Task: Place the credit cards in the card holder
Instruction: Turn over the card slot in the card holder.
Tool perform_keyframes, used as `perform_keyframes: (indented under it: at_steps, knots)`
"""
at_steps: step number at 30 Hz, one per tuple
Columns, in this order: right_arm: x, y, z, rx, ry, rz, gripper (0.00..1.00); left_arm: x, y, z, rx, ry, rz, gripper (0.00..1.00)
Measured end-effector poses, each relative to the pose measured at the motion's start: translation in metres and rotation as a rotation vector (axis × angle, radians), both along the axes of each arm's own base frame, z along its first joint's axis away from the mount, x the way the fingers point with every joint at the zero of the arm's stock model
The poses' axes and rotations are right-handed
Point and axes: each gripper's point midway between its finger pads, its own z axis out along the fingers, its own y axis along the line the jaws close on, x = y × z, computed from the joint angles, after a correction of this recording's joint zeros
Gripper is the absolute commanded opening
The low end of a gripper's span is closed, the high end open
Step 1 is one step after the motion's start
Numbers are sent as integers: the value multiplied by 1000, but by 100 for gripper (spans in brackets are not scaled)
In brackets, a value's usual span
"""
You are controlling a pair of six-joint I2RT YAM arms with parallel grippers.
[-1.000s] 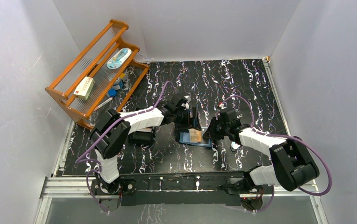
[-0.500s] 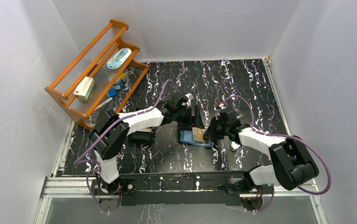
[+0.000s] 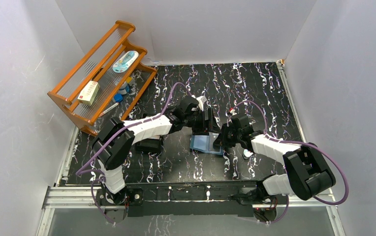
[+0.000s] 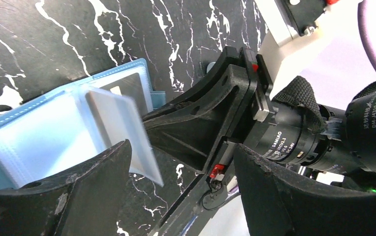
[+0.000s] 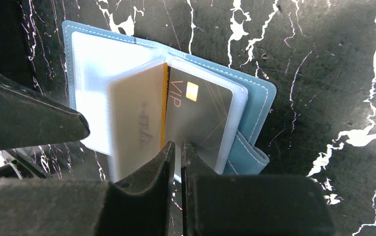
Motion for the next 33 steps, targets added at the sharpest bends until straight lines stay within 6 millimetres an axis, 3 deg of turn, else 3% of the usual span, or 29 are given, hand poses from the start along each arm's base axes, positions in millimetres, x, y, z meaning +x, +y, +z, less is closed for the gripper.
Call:
perform_keyframes:
  at_steps: [12, 22, 29, 33]
  knots:
    - [0, 5, 0, 23, 8, 10, 23, -4, -10, 5, -47, -1, -12, 75]
    - [3, 6, -2, 24, 19, 12, 23, -9, -6, -6, -72, 23, 5, 74]
    - [3, -16, 8, -85, -12, -29, 28, -3, -4, -6, -19, 0, 21, 74]
    - [0, -32, 23, -134, -58, -65, 35, 3, 9, -10, 85, -23, 58, 75]
